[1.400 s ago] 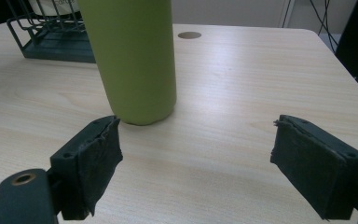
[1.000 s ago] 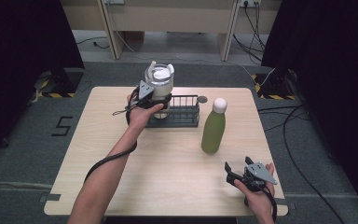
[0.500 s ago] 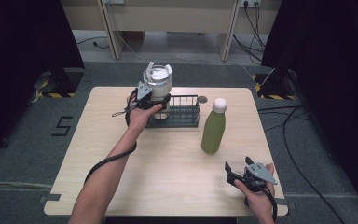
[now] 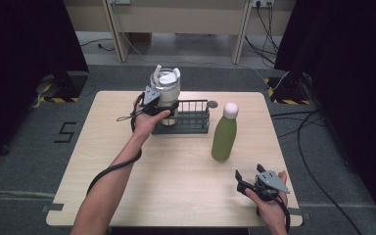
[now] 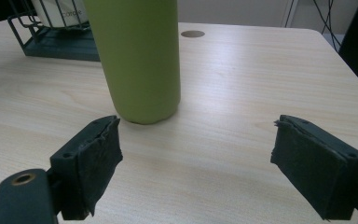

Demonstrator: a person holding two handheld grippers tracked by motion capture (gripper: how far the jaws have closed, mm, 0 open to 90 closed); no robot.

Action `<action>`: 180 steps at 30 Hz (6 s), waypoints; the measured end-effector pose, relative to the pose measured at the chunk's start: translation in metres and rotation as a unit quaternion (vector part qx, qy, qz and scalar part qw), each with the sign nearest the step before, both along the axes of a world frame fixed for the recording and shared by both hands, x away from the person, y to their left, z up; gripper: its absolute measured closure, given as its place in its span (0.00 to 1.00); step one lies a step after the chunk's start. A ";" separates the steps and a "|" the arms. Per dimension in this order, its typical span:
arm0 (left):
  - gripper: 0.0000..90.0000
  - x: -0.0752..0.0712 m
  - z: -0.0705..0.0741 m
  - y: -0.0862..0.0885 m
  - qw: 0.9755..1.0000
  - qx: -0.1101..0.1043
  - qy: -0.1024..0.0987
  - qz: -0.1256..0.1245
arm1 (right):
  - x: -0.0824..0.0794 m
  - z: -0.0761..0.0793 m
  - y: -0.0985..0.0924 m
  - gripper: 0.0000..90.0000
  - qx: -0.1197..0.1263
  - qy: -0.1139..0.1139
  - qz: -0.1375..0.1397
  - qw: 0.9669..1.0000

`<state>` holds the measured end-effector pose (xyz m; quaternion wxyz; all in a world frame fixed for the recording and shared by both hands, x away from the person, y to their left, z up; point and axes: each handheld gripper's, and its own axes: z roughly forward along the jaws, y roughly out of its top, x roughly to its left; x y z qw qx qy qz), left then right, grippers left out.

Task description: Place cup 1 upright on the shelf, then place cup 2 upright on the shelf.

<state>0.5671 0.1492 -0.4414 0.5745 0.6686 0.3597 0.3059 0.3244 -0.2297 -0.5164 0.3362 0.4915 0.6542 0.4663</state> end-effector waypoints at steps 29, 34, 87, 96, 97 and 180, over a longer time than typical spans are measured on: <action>0.00 -0.041 0.006 0.031 0.999 0.030 -0.026 0.004 | -0.001 0.004 -0.001 0.16 -0.006 -0.010 -0.002 1.000; 0.00 -0.053 0.006 0.038 0.999 0.039 -0.031 0.000 | -0.001 0.005 -0.002 0.16 -0.004 -0.011 -0.007 1.000; 0.00 -0.129 -0.017 0.090 0.999 0.021 -0.024 0.005 | 0.004 0.043 -0.001 0.06 -0.006 -0.052 -0.005 0.999; 0.00 -0.139 -0.023 0.096 1.000 0.019 -0.023 0.009 | 0.010 0.054 0.003 0.06 0.002 -0.065 0.001 0.998; 0.00 -0.140 -0.024 0.096 1.000 0.018 -0.023 0.008 | 0.011 0.054 0.004 0.06 0.004 -0.064 0.001 0.998; 0.00 -0.153 -0.037 0.104 1.000 0.007 -0.011 0.007 | 0.100 0.072 0.069 0.10 -0.019 -0.082 0.057 0.995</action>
